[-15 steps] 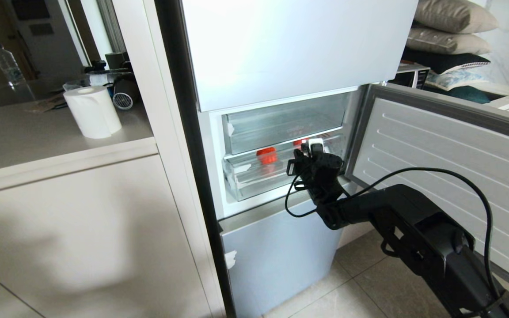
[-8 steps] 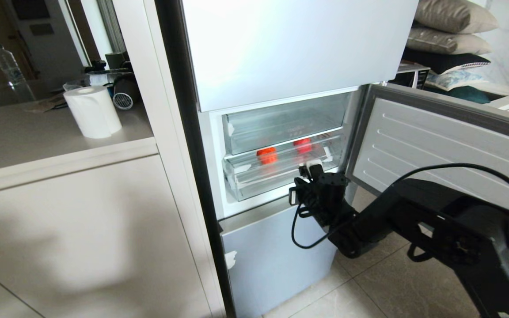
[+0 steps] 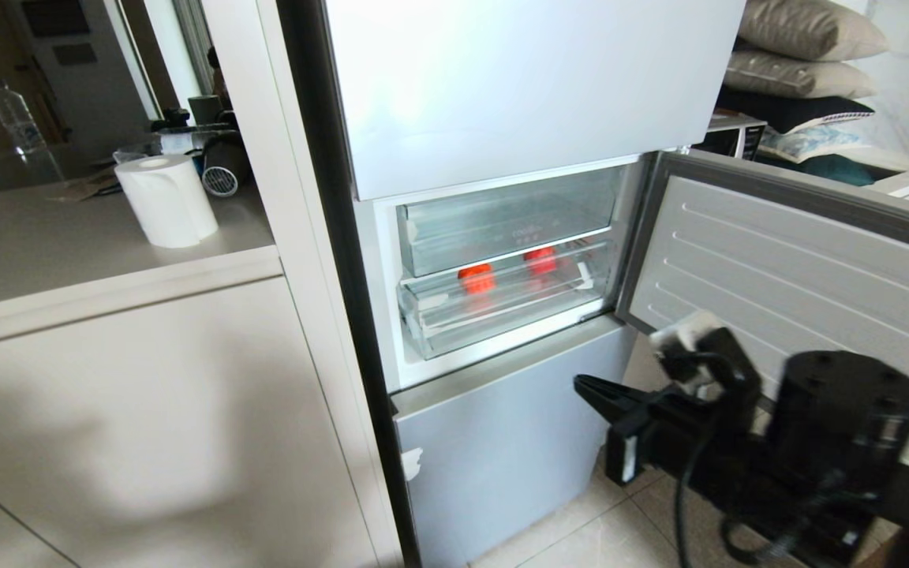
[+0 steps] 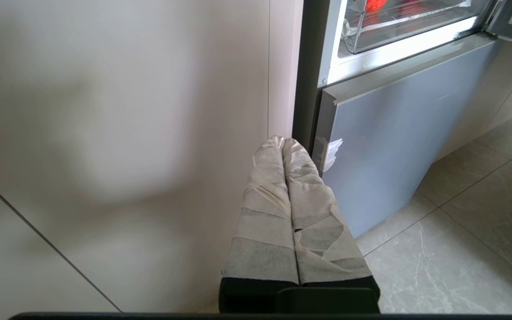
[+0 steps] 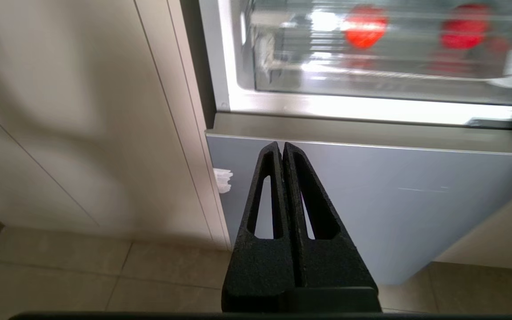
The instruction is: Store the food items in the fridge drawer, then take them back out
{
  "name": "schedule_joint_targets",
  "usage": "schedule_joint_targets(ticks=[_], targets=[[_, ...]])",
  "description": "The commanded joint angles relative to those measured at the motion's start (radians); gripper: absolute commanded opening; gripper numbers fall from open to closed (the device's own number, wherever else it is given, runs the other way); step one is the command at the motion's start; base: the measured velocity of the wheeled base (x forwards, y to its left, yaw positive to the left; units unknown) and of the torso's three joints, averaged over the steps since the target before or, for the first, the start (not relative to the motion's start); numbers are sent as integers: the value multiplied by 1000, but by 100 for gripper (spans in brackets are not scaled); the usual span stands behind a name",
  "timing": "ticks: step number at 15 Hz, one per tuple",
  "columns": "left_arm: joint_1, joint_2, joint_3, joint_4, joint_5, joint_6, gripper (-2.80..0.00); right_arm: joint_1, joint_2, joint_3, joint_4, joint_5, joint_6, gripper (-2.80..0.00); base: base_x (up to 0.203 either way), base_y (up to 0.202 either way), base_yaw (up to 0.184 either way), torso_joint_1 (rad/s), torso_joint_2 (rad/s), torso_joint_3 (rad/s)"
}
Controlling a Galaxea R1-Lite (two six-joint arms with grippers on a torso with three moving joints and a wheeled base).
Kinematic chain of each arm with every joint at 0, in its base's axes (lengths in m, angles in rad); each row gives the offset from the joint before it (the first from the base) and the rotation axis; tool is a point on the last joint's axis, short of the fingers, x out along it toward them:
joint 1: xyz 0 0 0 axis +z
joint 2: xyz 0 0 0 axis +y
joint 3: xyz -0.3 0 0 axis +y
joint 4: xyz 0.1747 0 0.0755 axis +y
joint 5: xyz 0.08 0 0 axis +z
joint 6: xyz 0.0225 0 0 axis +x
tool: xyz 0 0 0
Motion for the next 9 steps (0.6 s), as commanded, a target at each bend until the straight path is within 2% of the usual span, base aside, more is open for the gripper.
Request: schedule_joint_targets(ticks=[1,3,4,5,7,8,9], targets=[[0,2,0,0,0,0,-280,28,-431,128,88,-51,10,-280,0,0,0,0,0,0],[0,2,0,0,0,0,-280,7,-668,163,273,-176,14,-280,0,0,0,0,0,0],[0,2,0,0,0,0,-280,-62,-766,175,373,-227,15,-280,0,0,0,0,0,0],[0,2,0,0,0,0,-280,-165,-832,182,462,-263,15,-280,0,0,0,0,0,0],[0,2,0,0,0,0,-280,-442,-1007,193,651,-307,12,-280,0,0,0,0,0,0],[0,2,0,0,0,0,-280,-531,-1119,200,755,-310,7,-280,0,0,0,0,0,0],[0,2,0,0,0,0,-280,-578,-1218,210,861,-292,-5,-280,0,0,0,0,0,0]])
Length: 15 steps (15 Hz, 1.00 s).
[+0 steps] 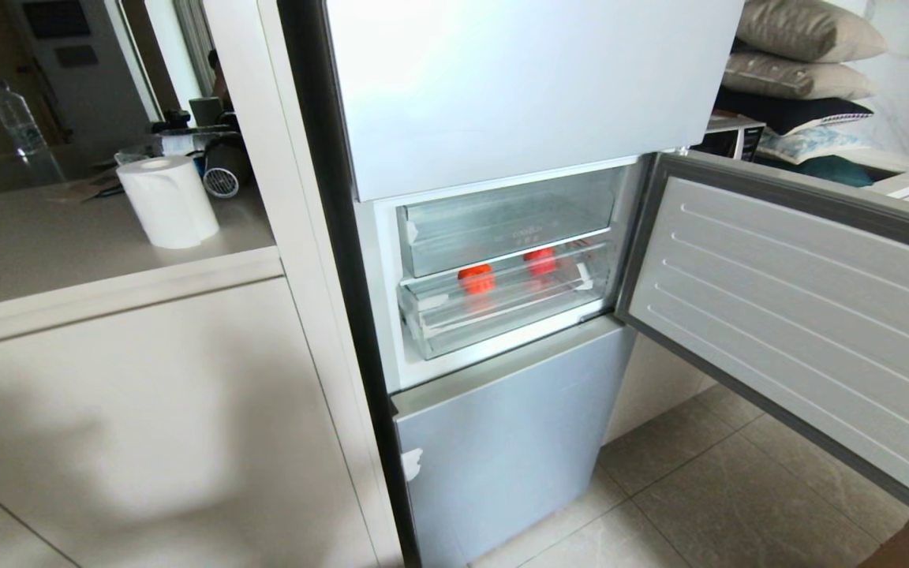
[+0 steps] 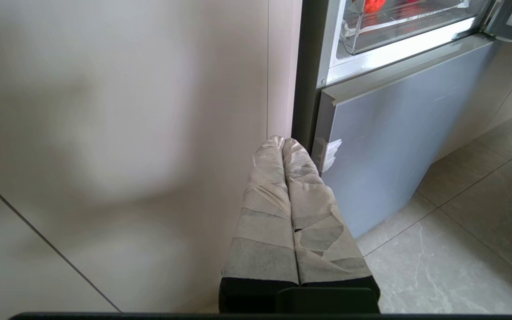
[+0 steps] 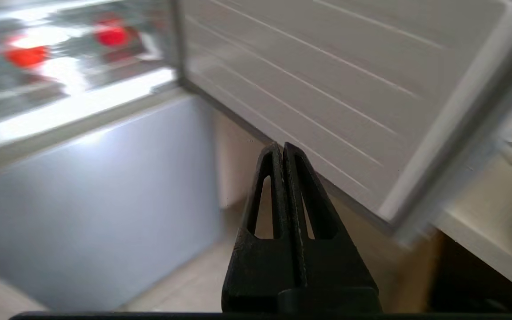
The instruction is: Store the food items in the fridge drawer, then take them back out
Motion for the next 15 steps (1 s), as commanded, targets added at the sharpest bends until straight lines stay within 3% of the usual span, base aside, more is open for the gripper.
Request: schedule_joint_targets(ticks=[1,3,5,6,8,15], targets=[[0,2,0,0,0,0,-280,-142,-331,33,295,65,-26,-280,0,0,0,0,0,0],[0,2,0,0,0,0,-280,-197,-428,127,448,240,-74,-280,0,0,0,0,0,0],[0,2,0,0,0,0,-280,-221,-485,170,470,422,-93,-280,0,0,0,0,0,0],[0,2,0,0,0,0,-280,-228,-542,178,481,462,-101,-280,0,0,0,0,0,0],[0,2,0,0,0,0,-280,-234,-641,184,496,494,-113,-280,0,0,0,0,0,0],[0,2,0,2,0,11,-280,-237,-642,188,502,494,-67,-280,0,0,0,0,0,0]])
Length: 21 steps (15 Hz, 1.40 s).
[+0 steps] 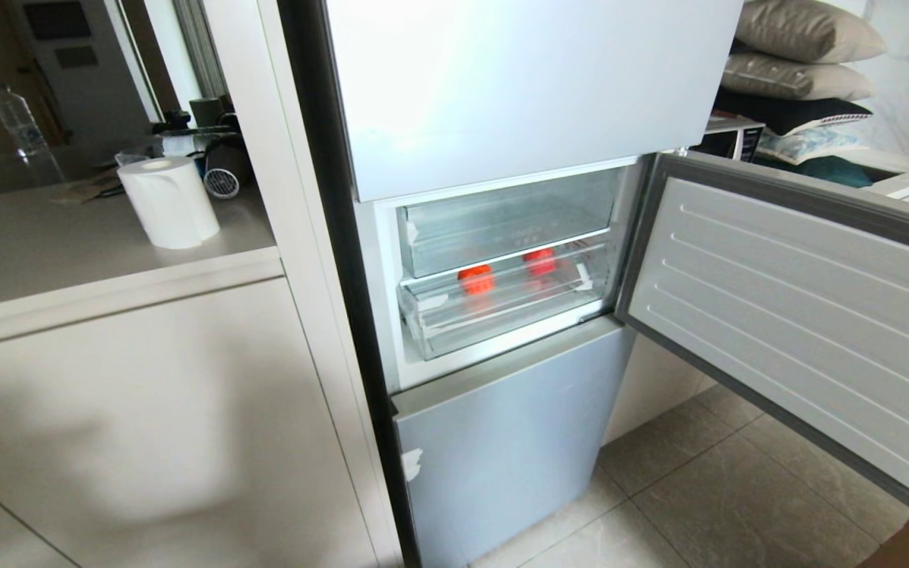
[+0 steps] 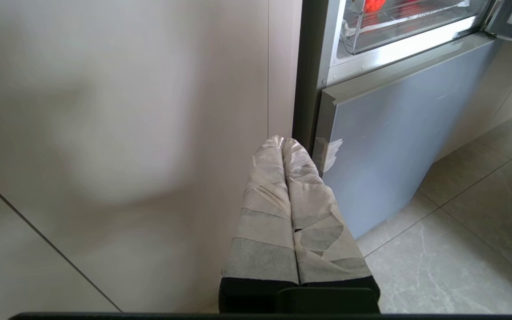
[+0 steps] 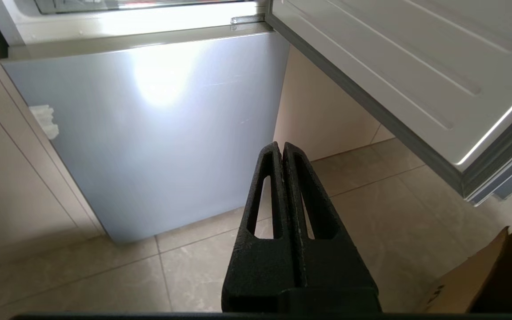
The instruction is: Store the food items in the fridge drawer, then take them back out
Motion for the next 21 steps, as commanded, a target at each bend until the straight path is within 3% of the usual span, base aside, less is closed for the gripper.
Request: schedule_joint_targets(ticks=[1,2,3,5,10,12,15,17,18,21], targets=[[0,2,2,1,2,12,-280,0,0,-1,5,-1,30,-280,0,0,0,0,0,0],[0,2,1,-16,1,59,-280,0,0,-1,5,-14,41,-280,0,0,0,0,0,0],[0,8,-34,-35,-11,64,-280,0,0,-1,5,-26,50,-280,0,0,0,0,0,0],[-2,89,-172,-32,-85,30,-280,-1,0,-2,5,-28,48,-280,0,0,0,0,0,0],[-72,671,-338,-56,-335,-57,-280,-1,0,-1,5,-29,57,-280,0,0,0,0,0,0],[-97,936,-360,-146,-407,-70,-280,-1,0,-1,5,-29,56,-280,0,0,0,0,0,0],[-121,1360,-395,-414,-470,-79,-280,-1,0,1,5,-32,57,-280,0,0,0,0,0,0],[-171,1569,-426,-624,-473,-83,-280,0,0,1,5,-32,57,-280,0,0,0,0,0,0],[-230,1650,-446,-723,-438,-85,-280,0,0,-1,5,-32,57,-280,0,0,0,0,0,0],[-438,1816,-535,-910,-216,-99,-280,0,0,-1,5,-32,57,-280,0,0,0,0,0,0]])
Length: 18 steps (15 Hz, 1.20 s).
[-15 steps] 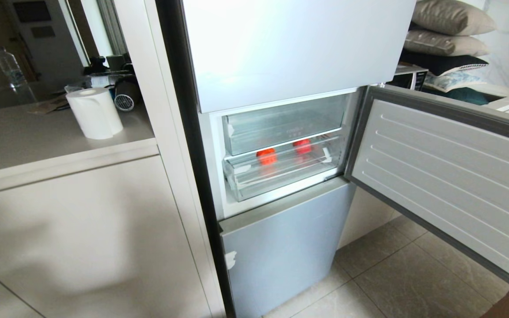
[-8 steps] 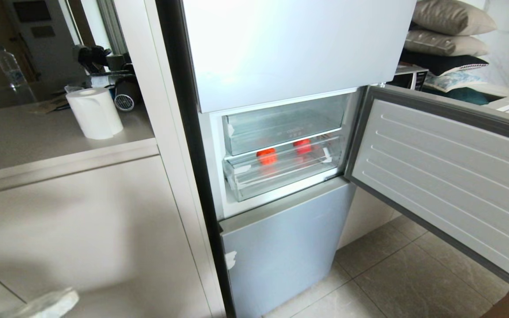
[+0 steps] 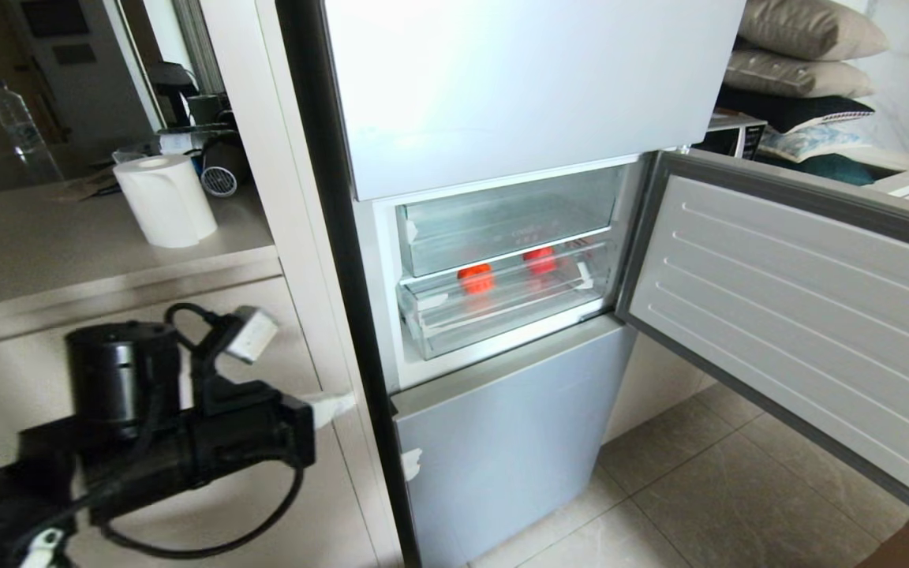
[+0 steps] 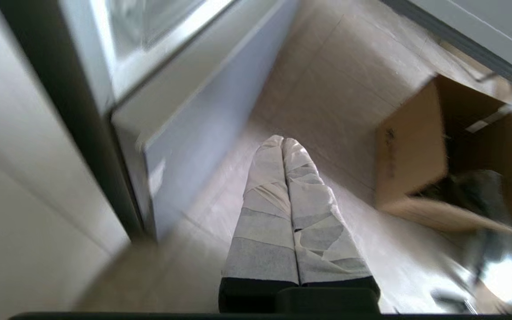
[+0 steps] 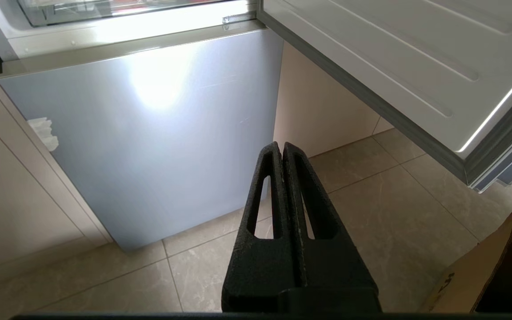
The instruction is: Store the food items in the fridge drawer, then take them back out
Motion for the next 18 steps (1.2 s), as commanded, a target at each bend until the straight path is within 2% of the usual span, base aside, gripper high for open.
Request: schedule_joint_targets(ticks=[1,5,7,13,15,18], targets=[[-126,214,-70,-106,134,-11,-280,0,4,0,1,1,0,-280,0,0,0,0,0,0],[-232,367,-225,-126,283,-15,-280,0,4,0,1,1,0,-280,0,0,0,0,0,0],[-261,434,-284,-134,333,-13,-280,0,4,1,1,1,0,-280,0,0,0,0,0,0],[-301,562,-451,-153,460,-11,-280,0,4,1,0,1,0,-280,0,0,0,0,0,0],[-304,616,-525,-150,552,-11,-280,0,4,1,0,1,1,-280,0,0,0,0,0,0],[-303,702,-665,-142,648,-11,-280,0,4,1,0,1,1,-280,0,0,0,0,0,0]])
